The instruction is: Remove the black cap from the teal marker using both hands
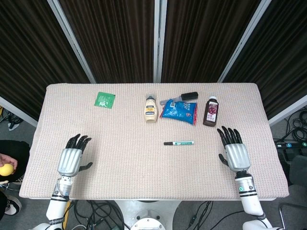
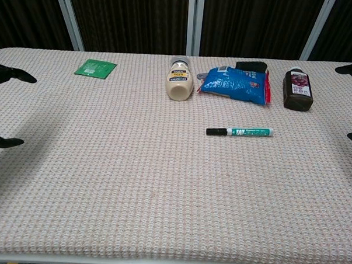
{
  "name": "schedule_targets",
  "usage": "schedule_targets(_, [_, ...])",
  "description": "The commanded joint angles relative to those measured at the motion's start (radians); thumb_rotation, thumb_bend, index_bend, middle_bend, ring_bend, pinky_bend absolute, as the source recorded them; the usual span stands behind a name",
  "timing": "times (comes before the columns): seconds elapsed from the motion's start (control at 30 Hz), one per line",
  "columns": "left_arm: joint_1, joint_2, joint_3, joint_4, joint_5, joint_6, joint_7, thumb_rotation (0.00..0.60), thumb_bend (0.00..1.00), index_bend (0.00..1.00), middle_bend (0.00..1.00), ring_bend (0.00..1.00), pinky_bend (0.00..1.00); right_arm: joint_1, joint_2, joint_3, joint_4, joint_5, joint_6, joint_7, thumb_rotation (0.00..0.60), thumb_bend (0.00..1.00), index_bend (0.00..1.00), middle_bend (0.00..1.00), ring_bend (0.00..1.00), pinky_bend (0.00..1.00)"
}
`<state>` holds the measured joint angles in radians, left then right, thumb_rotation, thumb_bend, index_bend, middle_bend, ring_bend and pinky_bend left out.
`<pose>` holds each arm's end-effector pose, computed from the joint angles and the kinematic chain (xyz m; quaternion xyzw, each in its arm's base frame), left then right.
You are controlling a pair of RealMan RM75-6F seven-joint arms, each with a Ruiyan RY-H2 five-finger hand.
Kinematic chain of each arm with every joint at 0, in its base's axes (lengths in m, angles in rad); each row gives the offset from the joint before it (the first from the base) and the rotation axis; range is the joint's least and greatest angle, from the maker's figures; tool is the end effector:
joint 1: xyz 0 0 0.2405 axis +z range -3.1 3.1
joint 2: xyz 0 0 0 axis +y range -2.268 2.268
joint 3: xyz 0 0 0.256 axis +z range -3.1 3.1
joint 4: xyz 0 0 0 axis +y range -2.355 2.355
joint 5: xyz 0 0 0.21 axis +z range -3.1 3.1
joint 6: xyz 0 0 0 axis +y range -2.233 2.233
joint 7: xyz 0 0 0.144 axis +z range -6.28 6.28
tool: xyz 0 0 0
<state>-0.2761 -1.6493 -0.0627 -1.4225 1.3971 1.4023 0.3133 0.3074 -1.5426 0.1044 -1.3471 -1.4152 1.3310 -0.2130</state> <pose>-0.2436 0.2289 -0.0023 -0.6283 -0.3904 -0.4038 0.5382 -0.2726 -0.2562 0.0323 0.6442 -0.3616 0.3886 0.5507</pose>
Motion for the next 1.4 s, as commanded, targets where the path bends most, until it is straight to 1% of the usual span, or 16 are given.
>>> schedule_targets(0.03, [0.001,-0.002,0.004,-0.002,0.006,0.000,0.005,0.600,0.03,0.18,0.14,0.07,0.14,0.005,-0.002,-0.001,0.007,-0.005,-0.007,0.010,0.600,0.15,0.00,0.03,0.00,0.00])
schedule_targets(0.2, [-0.002,0.002,0.006,-0.019,0.004,-0.017,0.024,0.600,0.03,0.18,0.14,0.07,0.14,0.013,0.001,0.013,-0.008,-0.029,0.010,0.082,0.600,0.15,0.00,0.08,0.00,0.00])
schedule_targets(0.27, [-0.010,0.009,-0.001,-0.025,0.005,-0.025,0.029,0.600,0.03,0.18,0.14,0.07,0.14,0.022,0.008,0.028,-0.024,-0.034,0.018,0.082,0.600,0.15,0.02,0.11,0.00,0.01])
schedule_targets(0.33, [-0.017,0.008,-0.012,-0.028,0.002,-0.031,0.023,0.600,0.03,0.18,0.15,0.07,0.14,0.043,0.009,0.054,-0.034,-0.020,0.003,0.055,0.600,0.15,0.08,0.15,0.00,0.04])
schedule_targets(0.37, [-0.020,0.006,-0.016,-0.028,0.002,-0.034,0.018,0.600,0.03,0.18,0.15,0.07,0.14,0.056,0.011,0.065,-0.039,0.000,-0.025,0.042,0.600,0.15,0.11,0.16,0.00,0.05])
schedule_targets(0.4, [-0.025,0.003,-0.016,-0.024,0.005,-0.040,0.018,0.600,0.03,0.18,0.15,0.07,0.14,0.077,0.018,0.077,-0.054,0.035,-0.078,0.020,0.600,0.15,0.14,0.18,0.00,0.07])
schedule_targets(0.47, [-0.031,-0.002,-0.015,-0.016,0.010,-0.046,0.030,0.600,0.03,0.18,0.16,0.07,0.14,0.115,0.035,0.093,-0.080,0.081,-0.163,-0.003,0.600,0.17,0.20,0.24,0.04,0.08])
schedule_targets(0.5, [-0.034,-0.006,-0.016,-0.016,0.010,-0.048,0.035,0.600,0.03,0.18,0.16,0.07,0.14,0.140,0.043,0.103,-0.093,0.110,-0.214,-0.020,0.600,0.19,0.23,0.28,0.07,0.10])
schedule_targets(0.57, [-0.034,-0.011,-0.018,-0.021,0.006,-0.050,0.030,0.600,0.03,0.18,0.16,0.07,0.14,0.175,0.047,0.117,-0.104,0.147,-0.266,-0.071,0.600,0.22,0.30,0.34,0.15,0.19])
schedule_targets(0.63, [-0.035,-0.011,-0.019,-0.026,0.007,-0.051,0.032,0.600,0.03,0.18,0.16,0.07,0.14,0.214,0.036,0.126,-0.114,0.184,-0.306,-0.150,0.600,0.23,0.34,0.41,0.22,0.26])
schedule_targets(0.67, [-0.036,-0.009,-0.018,-0.027,0.008,-0.052,0.034,0.600,0.03,0.18,0.16,0.07,0.14,0.231,0.030,0.129,-0.118,0.202,-0.324,-0.182,0.600,0.23,0.35,0.43,0.23,0.27])
schedule_targets(0.73, [-0.036,-0.006,-0.020,-0.034,0.006,-0.053,0.032,0.600,0.03,0.18,0.16,0.07,0.14,0.265,0.009,0.136,-0.121,0.236,-0.351,-0.237,0.600,0.23,0.35,0.44,0.24,0.27])
schedule_targets(0.87, [-0.040,0.001,-0.022,-0.046,0.005,-0.060,0.031,0.600,0.03,0.18,0.16,0.07,0.14,0.311,-0.041,0.134,-0.104,0.277,-0.367,-0.313,0.600,0.23,0.37,0.44,0.24,0.27])
schedule_targets(1.1, [-0.049,0.003,-0.026,-0.056,-0.009,-0.083,0.027,0.600,0.03,0.21,0.16,0.07,0.14,0.373,-0.087,0.115,-0.096,0.391,-0.397,-0.463,0.600,0.24,0.39,0.40,0.28,0.31])
schedule_targets(1.27, [-0.055,-0.002,-0.026,-0.049,-0.016,-0.095,0.024,0.600,0.03,0.21,0.16,0.07,0.14,0.388,-0.119,0.104,-0.076,0.438,-0.370,-0.503,0.600,0.24,0.39,0.38,0.28,0.28])
schedule_targets(1.4, [-0.056,-0.003,-0.025,-0.043,-0.022,-0.102,0.018,0.600,0.03,0.21,0.16,0.07,0.15,0.388,-0.150,0.097,-0.046,0.451,-0.347,-0.494,0.600,0.24,0.42,0.40,0.28,0.27])
